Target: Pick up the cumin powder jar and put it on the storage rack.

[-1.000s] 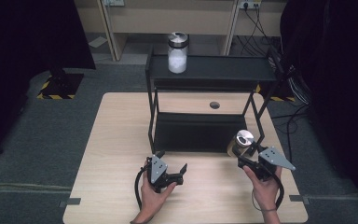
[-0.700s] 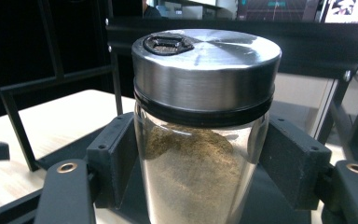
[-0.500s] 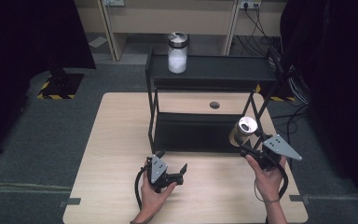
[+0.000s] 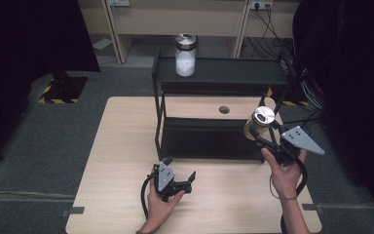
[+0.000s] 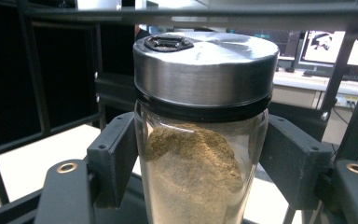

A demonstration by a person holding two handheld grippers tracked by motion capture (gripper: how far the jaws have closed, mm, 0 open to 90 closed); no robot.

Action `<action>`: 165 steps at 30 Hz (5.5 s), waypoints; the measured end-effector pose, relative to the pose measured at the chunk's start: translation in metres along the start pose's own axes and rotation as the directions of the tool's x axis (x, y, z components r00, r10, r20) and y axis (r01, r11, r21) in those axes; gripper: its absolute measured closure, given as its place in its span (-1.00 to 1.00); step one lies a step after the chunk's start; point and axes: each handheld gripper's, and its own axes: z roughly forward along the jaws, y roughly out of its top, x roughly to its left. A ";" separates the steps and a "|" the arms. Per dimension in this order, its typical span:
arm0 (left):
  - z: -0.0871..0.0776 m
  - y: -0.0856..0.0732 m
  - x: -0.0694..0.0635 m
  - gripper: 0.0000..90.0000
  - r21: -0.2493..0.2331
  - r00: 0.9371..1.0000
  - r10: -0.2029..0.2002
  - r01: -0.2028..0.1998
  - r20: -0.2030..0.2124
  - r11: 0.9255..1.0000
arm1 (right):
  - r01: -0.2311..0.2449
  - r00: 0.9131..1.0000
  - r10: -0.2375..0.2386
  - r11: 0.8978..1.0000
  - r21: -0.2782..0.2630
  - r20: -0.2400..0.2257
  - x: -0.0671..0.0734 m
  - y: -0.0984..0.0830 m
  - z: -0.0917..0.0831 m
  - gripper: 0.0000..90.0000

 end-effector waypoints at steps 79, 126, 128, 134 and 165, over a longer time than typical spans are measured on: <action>0.000 0.000 0.000 -0.99 -0.001 1.000 0.011 -0.011 0.009 1.000 | -0.004 1.000 0.008 0.993 -0.115 0.030 -0.007 0.070 0.026 -0.31; 0.000 0.000 -0.001 -0.99 -0.002 1.000 0.018 -0.018 0.015 1.000 | 0.001 0.995 0.010 0.994 -0.105 0.097 -0.018 0.119 0.064 -0.31; 0.000 0.000 -0.001 -0.99 -0.003 1.000 0.017 -0.017 0.015 1.000 | 0.007 0.994 0.003 0.996 -0.091 0.108 -0.018 0.121 0.069 -0.31; 0.000 0.000 -0.001 -0.99 -0.002 1.000 0.018 -0.018 0.015 1.000 | -0.011 0.992 0.019 0.998 -0.063 0.128 -0.020 0.126 0.083 -0.31; 0.000 -0.001 0.000 -0.99 -0.003 1.000 0.017 -0.017 0.019 1.000 | -0.077 0.981 0.076 0.997 -0.001 0.179 -0.027 0.129 0.124 -0.32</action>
